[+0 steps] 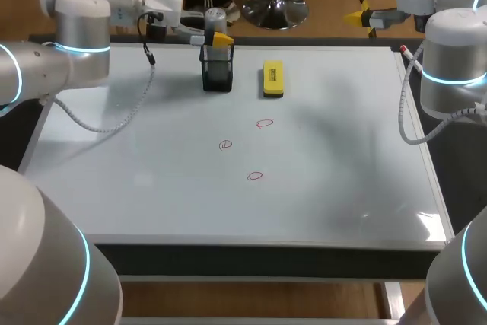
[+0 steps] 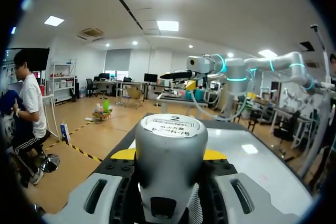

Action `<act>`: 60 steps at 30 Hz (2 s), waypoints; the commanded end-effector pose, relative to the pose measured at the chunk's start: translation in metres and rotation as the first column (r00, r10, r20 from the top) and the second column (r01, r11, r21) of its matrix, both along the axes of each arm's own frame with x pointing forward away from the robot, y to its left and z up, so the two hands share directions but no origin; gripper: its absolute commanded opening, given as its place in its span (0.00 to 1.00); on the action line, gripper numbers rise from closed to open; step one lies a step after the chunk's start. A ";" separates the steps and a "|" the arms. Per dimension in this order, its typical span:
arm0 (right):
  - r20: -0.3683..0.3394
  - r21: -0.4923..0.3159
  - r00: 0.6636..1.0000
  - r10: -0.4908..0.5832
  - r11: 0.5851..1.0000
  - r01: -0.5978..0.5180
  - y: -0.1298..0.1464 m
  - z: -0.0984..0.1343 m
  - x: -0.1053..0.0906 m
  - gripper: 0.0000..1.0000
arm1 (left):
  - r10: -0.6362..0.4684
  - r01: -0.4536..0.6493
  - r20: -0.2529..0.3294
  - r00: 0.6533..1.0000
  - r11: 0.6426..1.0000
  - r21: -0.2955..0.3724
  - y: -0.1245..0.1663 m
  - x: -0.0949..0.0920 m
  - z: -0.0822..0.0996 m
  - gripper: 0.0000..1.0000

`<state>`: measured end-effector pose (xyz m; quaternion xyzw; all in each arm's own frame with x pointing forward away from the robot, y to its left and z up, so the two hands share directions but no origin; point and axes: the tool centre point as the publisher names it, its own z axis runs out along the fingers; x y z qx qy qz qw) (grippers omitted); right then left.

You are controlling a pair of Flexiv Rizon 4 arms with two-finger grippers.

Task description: Pick up the inspection probe, press it on each red-marked spot on the whiteboard one by one, put down the probe, pick up the eraser, and wipe off all the red marks.

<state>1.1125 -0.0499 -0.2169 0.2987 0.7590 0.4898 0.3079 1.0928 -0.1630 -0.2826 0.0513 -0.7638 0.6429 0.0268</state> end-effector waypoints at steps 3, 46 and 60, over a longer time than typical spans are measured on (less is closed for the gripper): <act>0.000 0.000 1.000 0.001 1.000 -0.001 0.000 0.000 0.000 1.00 | -0.001 0.001 0.000 1.000 1.000 0.004 0.002 -0.002 0.000 0.00; 0.000 0.000 1.000 0.001 1.000 -0.001 0.000 0.000 0.000 1.00 | 0.048 -0.047 0.079 0.996 0.999 -0.016 0.007 -0.003 0.096 0.00; 0.000 0.000 1.000 0.001 1.000 -0.001 0.000 0.000 0.000 1.00 | 0.130 -0.131 0.153 0.980 0.991 -0.006 0.038 -0.019 0.124 0.00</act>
